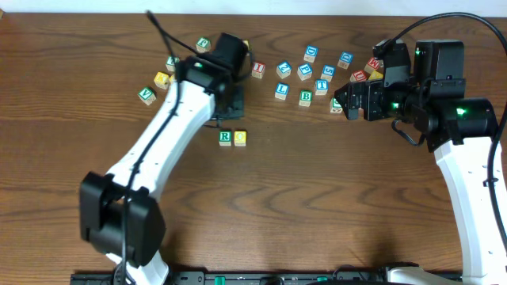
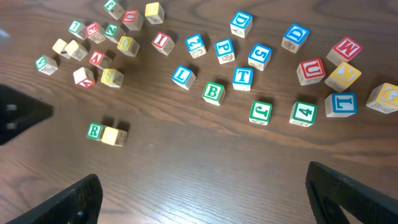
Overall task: Spell out ROBOT
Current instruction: 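Place the O block to the right of the R block, then release the O block and retract the left arm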
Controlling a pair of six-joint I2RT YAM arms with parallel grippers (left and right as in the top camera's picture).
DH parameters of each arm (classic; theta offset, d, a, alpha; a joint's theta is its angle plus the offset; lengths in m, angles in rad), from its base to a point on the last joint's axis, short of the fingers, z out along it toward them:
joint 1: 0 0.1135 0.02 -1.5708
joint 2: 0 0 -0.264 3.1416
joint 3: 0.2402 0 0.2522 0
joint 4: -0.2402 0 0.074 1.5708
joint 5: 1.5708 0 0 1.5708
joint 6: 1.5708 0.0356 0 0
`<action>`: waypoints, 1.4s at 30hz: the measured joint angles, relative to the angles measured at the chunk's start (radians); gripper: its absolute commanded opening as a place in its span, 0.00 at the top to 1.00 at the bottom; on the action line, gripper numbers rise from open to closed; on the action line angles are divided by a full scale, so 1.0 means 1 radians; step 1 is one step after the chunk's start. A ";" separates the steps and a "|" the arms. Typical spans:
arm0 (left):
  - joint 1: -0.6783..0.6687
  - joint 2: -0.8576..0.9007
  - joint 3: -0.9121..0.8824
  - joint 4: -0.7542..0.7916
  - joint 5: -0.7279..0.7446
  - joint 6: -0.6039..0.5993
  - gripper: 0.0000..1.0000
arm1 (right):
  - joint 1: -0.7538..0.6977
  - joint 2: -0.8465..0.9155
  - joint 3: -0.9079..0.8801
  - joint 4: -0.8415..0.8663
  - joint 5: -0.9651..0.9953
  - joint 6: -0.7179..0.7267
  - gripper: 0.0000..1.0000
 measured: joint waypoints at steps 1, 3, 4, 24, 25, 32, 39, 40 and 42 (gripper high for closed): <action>0.016 -0.014 0.000 -0.014 0.000 0.010 0.60 | 0.000 0.000 0.000 0.000 0.000 0.000 0.01; 0.046 -0.037 0.000 -0.031 0.000 0.023 0.60 | 0.000 0.000 0.000 0.000 0.000 0.000 0.01; 0.060 -0.045 0.000 -0.039 -0.001 0.030 0.60 | 0.000 0.000 0.000 0.000 0.000 0.000 0.01; 0.237 -0.089 0.000 -0.093 -0.009 0.147 0.42 | 0.000 0.000 0.000 -0.013 0.000 0.000 0.01; 0.237 -0.089 0.000 -0.092 -0.006 0.151 0.41 | 0.000 0.000 0.000 -0.013 0.000 0.000 0.01; 0.237 -0.089 0.000 -0.090 -0.006 0.163 0.35 | 0.000 0.000 0.000 0.015 -0.015 0.000 0.01; 0.237 -0.089 0.000 -0.090 -0.006 0.163 0.35 | 0.000 0.000 0.000 0.036 -0.021 0.006 0.01; 0.237 -0.089 0.000 -0.090 -0.006 0.163 0.35 | 0.000 0.000 0.000 0.037 -0.018 0.015 0.01; 0.237 -0.089 0.000 -0.089 -0.006 0.163 0.35 | 0.000 0.000 0.000 0.034 -0.013 0.034 0.01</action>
